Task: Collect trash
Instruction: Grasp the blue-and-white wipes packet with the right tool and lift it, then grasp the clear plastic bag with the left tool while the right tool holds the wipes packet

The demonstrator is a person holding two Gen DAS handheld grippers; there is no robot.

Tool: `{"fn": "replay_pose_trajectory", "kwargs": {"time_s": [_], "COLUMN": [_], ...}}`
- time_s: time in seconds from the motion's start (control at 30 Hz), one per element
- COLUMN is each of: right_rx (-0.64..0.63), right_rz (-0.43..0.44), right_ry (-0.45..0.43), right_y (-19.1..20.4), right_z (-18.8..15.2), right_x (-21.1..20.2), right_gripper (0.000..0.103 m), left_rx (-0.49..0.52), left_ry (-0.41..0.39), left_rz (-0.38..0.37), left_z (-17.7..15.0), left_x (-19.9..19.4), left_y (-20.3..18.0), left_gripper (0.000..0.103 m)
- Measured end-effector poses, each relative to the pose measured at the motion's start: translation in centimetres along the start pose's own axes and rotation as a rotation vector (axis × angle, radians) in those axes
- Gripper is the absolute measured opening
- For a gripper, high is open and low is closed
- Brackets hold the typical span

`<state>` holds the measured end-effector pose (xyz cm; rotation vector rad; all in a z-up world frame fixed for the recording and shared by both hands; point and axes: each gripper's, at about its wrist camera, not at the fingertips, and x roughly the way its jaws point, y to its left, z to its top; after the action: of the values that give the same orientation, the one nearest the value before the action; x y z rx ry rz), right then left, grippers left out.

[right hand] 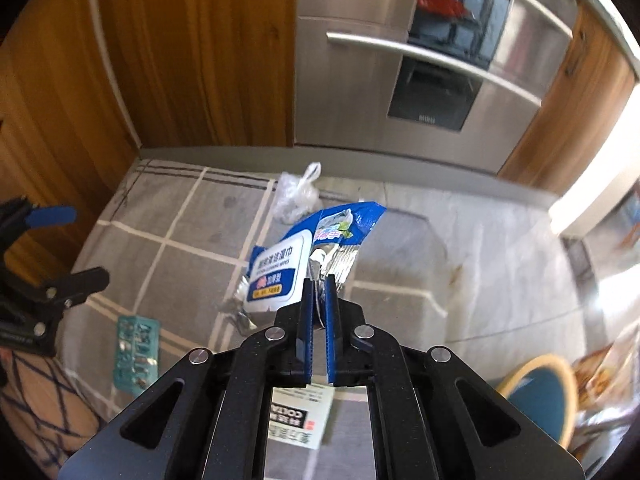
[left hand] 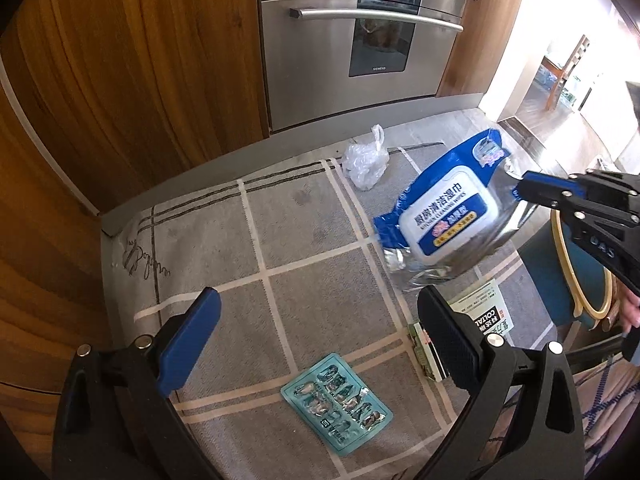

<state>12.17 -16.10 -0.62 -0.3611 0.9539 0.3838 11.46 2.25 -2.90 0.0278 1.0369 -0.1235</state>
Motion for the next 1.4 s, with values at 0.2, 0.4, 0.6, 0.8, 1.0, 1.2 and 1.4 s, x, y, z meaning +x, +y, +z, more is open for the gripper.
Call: {"fn": "replay_pose_trajectory", "kwargs": {"time_s": [0.2,0.4,0.6,0.8,1.0,1.2,1.4], "right_rx": [-0.090,-0.083,-0.123,-0.122,-0.084,-0.096,-0.093], "right_rz": [-0.104,-0.111,-0.107,-0.101,-0.088,-0.057,-0.063], "right_ry": [-0.063,-0.086,-0.045,-0.021,-0.009,0.013,0.008], "right_y": [0.1,-1.3,-1.9,-2.7,-4.0,-3.6,-3.7], "right_z": [0.2,0.0,-1.3,-2.1,-2.3,-2.7,-2.7], "right_x": [-3.6,-6.0,-5.6,-4.3,-3.7,-2.9,-3.0], "right_gripper": [0.005,0.005,0.005,0.005,0.005,0.005,0.005], "left_rx": [0.016,0.039,0.055,0.094,0.149,0.158,0.200], "left_ry": [-0.008,-0.079,-0.111,-0.143,-0.147,-0.121,-0.084], "left_rz": [0.015,0.003,-0.024,-0.026,-0.008,-0.012,-0.021], "left_z": [0.3,2.4,5.2,7.7,9.1,9.7,9.4], "left_x": [0.4,2.0,5.5,10.2,14.2,17.3,18.4], "left_y": [-0.6,-1.8,-3.3,-5.3,-6.9,-7.4,-7.4], "left_gripper": [0.097,0.097,0.095,0.095,0.090,0.079,0.041]}}
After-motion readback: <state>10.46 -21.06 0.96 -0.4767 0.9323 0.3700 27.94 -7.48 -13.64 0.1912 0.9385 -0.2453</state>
